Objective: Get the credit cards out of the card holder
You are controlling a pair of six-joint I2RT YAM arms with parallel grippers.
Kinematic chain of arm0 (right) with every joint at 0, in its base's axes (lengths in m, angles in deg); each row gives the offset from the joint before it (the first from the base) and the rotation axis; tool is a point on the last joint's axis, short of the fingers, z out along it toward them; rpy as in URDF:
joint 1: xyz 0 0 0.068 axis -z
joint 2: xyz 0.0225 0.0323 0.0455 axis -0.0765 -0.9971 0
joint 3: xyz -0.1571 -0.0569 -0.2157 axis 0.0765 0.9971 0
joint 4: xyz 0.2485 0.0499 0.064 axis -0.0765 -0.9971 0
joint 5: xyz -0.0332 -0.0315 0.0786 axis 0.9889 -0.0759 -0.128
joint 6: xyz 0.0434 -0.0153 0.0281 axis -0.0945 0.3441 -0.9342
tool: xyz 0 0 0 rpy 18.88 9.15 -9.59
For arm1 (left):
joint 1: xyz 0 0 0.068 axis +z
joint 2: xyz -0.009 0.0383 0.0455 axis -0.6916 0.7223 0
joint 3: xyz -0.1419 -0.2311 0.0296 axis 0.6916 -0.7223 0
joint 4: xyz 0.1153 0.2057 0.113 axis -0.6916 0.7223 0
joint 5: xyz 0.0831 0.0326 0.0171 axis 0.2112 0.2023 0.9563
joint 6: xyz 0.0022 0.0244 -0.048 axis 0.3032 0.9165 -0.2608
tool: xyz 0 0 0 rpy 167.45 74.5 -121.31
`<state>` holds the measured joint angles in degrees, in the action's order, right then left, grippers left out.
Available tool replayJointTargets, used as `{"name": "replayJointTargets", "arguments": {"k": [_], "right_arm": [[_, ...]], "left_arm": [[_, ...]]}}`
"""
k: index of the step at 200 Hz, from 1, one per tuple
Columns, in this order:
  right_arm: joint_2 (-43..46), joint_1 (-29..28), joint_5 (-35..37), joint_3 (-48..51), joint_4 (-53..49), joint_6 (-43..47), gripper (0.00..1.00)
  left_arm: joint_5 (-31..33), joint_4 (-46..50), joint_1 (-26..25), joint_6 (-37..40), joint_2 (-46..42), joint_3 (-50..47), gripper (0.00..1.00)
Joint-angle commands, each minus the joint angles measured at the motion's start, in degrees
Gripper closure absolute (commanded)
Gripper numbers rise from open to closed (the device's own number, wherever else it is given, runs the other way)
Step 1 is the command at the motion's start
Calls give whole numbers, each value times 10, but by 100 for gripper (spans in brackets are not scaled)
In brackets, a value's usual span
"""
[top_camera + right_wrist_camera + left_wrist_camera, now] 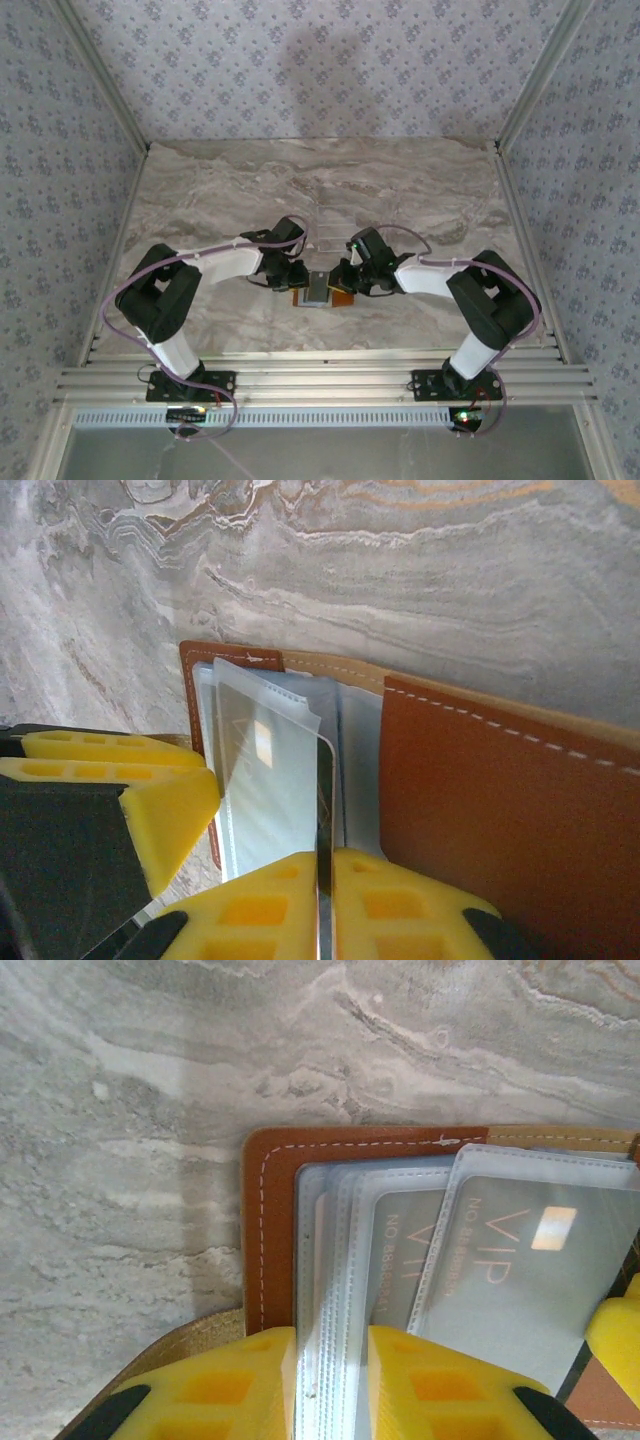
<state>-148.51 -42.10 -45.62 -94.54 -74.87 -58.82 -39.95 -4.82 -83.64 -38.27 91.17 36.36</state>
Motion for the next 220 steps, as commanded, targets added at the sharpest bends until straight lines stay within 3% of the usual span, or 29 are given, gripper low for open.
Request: {"name": "replayJointTargets", "arguments": {"k": [1,36,81,220], "right_arm": [[5,4,-25,19,51,-18,85],[-14,4,-60,27,119,-38,79],[-19,4,-54,27,110,-38,76],[-31,-2,-22,-2,35,-4,87]], "left_arm": [[17,34,1,1,-2,-12,75],[15,33,0,1,0,-12,76],[14,34,0,1,-1,-11,76],[7,27,1,0,-7,-8,77]]}}
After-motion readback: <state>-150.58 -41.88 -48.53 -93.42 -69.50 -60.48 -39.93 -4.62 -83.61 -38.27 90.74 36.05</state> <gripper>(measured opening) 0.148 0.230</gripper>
